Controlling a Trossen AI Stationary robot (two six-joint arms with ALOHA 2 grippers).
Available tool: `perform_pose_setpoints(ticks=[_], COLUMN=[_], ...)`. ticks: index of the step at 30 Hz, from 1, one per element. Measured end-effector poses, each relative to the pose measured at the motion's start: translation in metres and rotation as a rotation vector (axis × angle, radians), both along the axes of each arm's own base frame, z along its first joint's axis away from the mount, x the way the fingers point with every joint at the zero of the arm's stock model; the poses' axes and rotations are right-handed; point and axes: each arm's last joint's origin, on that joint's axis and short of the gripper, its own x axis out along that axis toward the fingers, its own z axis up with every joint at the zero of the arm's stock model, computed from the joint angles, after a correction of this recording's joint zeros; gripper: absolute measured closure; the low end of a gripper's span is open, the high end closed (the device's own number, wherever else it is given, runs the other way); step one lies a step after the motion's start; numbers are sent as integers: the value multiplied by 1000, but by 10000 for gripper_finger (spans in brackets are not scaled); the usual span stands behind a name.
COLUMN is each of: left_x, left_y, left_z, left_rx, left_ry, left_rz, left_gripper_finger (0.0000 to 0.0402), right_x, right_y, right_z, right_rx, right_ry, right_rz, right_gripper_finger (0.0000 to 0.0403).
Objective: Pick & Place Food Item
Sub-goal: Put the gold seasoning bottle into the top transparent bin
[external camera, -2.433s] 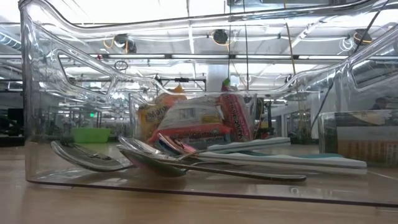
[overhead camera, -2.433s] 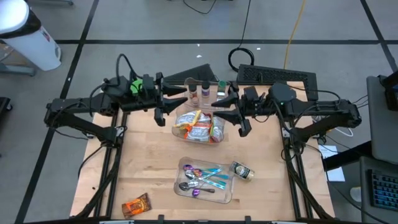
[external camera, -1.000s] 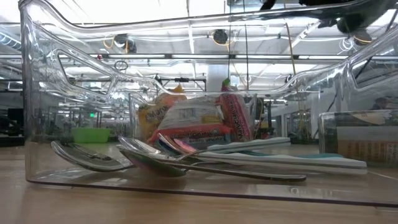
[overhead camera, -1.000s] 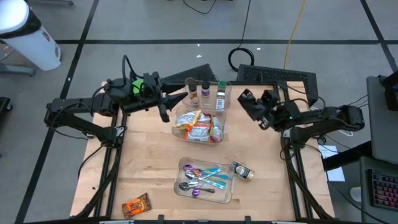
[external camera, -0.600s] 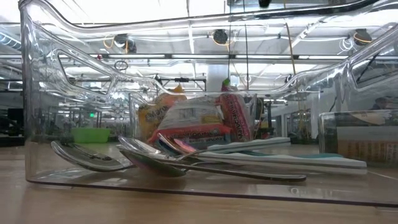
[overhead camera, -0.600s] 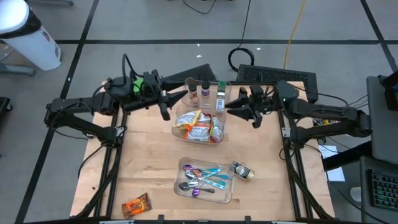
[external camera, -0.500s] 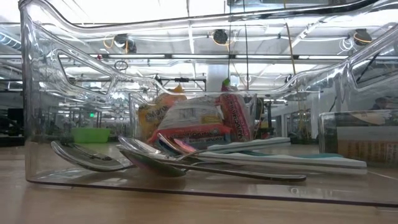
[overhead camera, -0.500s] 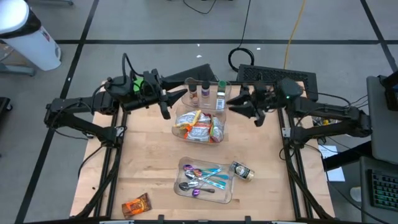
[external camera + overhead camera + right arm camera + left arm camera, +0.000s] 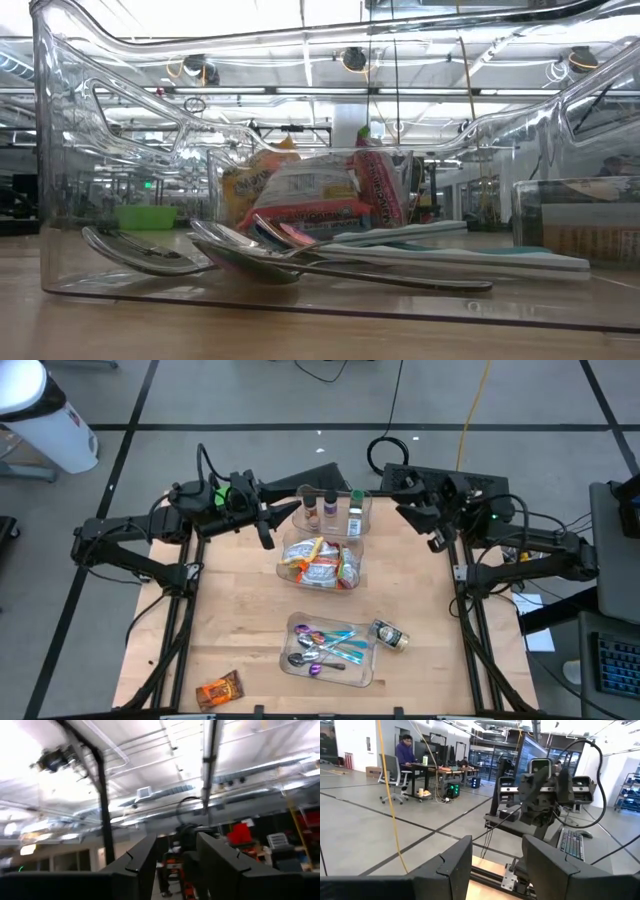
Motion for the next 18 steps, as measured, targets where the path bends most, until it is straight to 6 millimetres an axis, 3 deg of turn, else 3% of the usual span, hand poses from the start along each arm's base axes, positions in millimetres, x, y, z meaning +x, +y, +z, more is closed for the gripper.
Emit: perform_pose_setpoints(ticks=[10, 14, 18], left_x=[0, 0, 0], left_y=[0, 0, 0], left_z=[0, 0, 0], left_rx=[1, 1, 12], left_ry=[-1, -1, 4], left_rz=[0, 0, 1], left_gripper_finger=[222, 222, 222], right_x=[4, 12, 22], right_y=[4, 13, 30], right_z=[3, 2, -20], right_rx=[13, -14, -48], right_ry=[57, 393, 838], right_rz=[18, 43, 115], right_gripper_finger=[273, 273, 273])
